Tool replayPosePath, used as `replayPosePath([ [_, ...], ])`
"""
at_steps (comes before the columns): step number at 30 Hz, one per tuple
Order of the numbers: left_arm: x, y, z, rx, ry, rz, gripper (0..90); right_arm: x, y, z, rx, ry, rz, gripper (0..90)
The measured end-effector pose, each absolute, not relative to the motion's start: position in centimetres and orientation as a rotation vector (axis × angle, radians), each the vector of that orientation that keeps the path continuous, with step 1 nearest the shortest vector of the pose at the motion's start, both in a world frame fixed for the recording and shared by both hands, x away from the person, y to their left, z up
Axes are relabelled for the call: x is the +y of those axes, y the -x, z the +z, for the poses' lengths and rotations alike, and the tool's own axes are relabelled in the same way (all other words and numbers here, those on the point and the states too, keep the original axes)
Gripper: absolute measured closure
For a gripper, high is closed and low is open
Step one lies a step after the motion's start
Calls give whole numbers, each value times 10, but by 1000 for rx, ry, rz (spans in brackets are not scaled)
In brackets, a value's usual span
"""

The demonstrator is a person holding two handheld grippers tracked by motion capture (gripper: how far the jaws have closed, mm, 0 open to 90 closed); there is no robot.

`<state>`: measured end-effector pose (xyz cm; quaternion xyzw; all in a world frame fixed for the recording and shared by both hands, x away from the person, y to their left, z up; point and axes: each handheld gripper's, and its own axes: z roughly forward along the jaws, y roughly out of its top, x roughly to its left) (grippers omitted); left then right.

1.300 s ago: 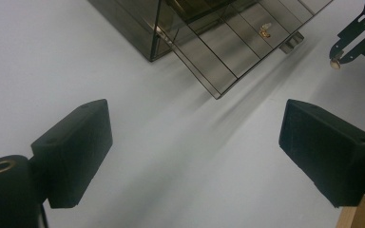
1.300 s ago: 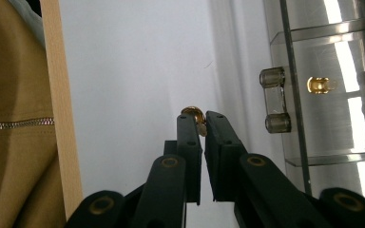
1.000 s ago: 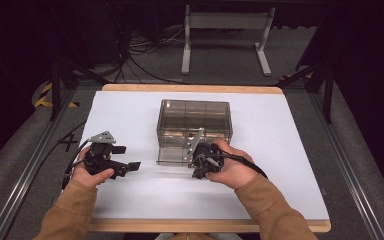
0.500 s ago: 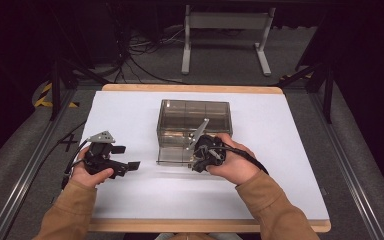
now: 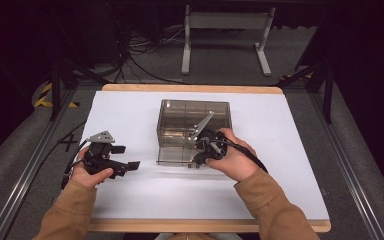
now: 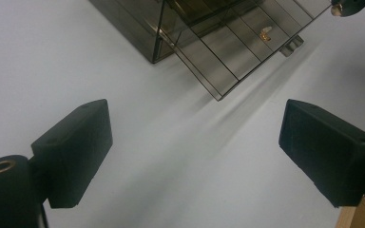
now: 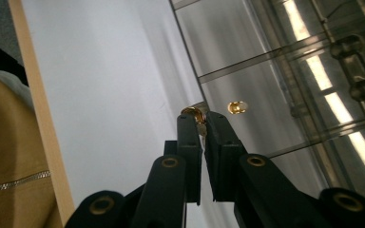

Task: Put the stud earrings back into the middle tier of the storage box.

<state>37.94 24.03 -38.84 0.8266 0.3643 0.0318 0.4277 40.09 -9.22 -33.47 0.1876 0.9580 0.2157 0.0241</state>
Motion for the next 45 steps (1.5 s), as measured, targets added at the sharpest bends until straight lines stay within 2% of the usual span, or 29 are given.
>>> replayPosePath([
  [29,241,-379,-388,908,-2064,94,113,-96,-435,-360,2913,-737,561,854],
  [45,240,-379,-388,910,-2068,88,113,-90,-440,-372,2918,-752,489,853],
])
